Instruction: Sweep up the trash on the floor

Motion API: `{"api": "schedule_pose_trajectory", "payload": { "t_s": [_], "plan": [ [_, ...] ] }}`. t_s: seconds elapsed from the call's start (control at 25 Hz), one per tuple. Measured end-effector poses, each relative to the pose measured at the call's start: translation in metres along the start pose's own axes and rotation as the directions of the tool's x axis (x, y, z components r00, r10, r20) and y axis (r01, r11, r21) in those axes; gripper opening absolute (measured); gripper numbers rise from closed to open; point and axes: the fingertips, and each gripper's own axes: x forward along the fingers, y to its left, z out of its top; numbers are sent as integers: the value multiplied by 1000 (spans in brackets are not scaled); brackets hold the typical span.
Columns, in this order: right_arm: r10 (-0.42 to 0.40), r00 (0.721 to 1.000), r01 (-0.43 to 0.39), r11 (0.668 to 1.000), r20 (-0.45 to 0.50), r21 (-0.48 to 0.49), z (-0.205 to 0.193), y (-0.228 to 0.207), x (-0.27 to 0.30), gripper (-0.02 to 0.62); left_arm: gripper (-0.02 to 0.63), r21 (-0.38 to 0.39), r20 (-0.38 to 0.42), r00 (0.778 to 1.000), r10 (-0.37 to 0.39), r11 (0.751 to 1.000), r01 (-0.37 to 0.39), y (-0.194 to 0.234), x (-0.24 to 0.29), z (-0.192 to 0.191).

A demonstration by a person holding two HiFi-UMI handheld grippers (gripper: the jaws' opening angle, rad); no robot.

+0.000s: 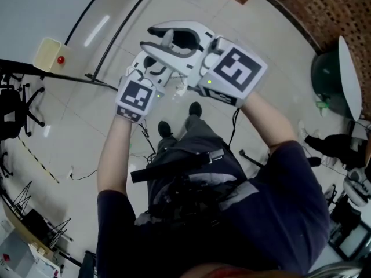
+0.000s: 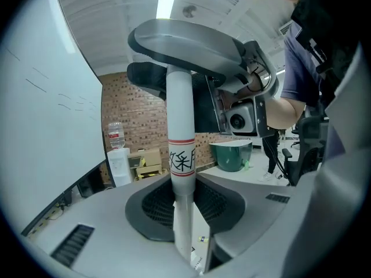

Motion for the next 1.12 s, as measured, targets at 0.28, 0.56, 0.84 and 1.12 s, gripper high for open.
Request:
{"api": "schedule_pose_trajectory", "payload": {
  "t_s": [0.28, 0.56, 0.84, 1.12],
  "plan": [
    [-136, 986, 140, 989, -98, 41, -50, 44, 11, 137, 81, -7, -30, 990, -137, 991, 137, -32, -34, -55],
    [-118, 970, 139, 986, -215, 88, -106, 73, 1, 138, 81, -21, -57, 979, -198, 980, 197, -71, -44, -108],
    [-180, 949, 222, 965, -260, 143, -170, 79, -25, 135, 81, -7, -135, 967, -217, 976, 218, -104, -23, -161],
    [-232, 921, 309, 924, -312, 226, -216, 49, -46, 132, 83, -30, -182, 956, -231, 973, 229, -114, 16, -195]
  ]
}}
